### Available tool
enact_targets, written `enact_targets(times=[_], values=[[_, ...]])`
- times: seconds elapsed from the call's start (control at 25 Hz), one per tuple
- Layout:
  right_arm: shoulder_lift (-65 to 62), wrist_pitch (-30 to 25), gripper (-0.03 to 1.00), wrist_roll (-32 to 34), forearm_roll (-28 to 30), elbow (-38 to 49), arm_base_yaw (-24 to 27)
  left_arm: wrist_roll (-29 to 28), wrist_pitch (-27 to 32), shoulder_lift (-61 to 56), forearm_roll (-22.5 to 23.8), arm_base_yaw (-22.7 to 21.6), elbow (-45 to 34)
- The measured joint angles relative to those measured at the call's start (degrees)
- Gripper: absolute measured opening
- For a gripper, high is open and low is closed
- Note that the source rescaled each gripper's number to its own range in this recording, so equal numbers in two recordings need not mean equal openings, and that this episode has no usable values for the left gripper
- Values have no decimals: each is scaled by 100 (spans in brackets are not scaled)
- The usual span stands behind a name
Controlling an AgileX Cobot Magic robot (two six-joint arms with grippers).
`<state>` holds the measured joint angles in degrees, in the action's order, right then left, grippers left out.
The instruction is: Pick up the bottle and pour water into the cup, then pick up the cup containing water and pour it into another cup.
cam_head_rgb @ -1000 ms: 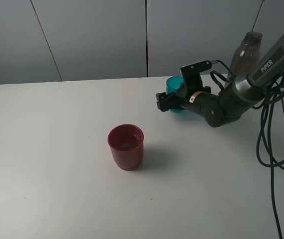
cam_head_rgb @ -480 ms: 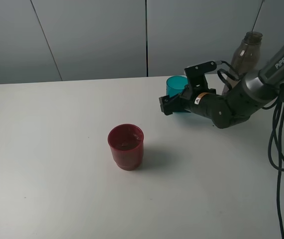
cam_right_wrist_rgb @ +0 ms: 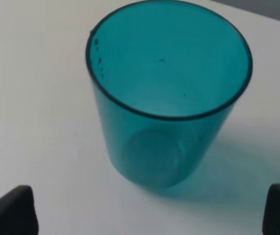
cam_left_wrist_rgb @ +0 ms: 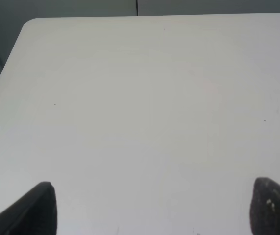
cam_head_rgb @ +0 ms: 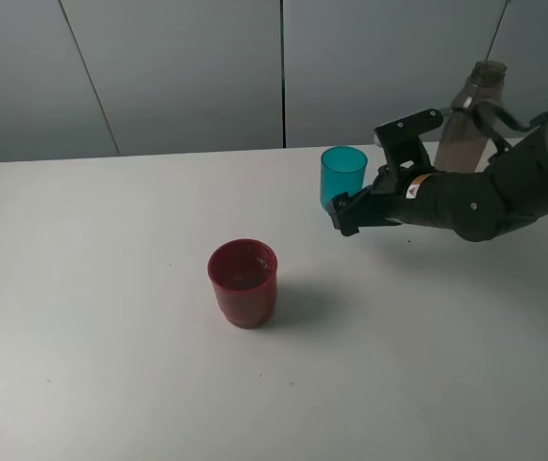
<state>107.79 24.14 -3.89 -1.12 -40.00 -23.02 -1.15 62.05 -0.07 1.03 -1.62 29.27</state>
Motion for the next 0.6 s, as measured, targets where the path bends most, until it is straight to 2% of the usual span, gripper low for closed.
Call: enact_targets(times=[0.2,0.4,0.6], values=[[-1193,-1275,99,0,0,135,0,-11,0,0,0,0,0],[-2536,-2989,99,-9,0,143,0,-11,0,0,0,0,0],[-4056,-4472,99,22,0,143,0,0,0,0,0,0,0]])
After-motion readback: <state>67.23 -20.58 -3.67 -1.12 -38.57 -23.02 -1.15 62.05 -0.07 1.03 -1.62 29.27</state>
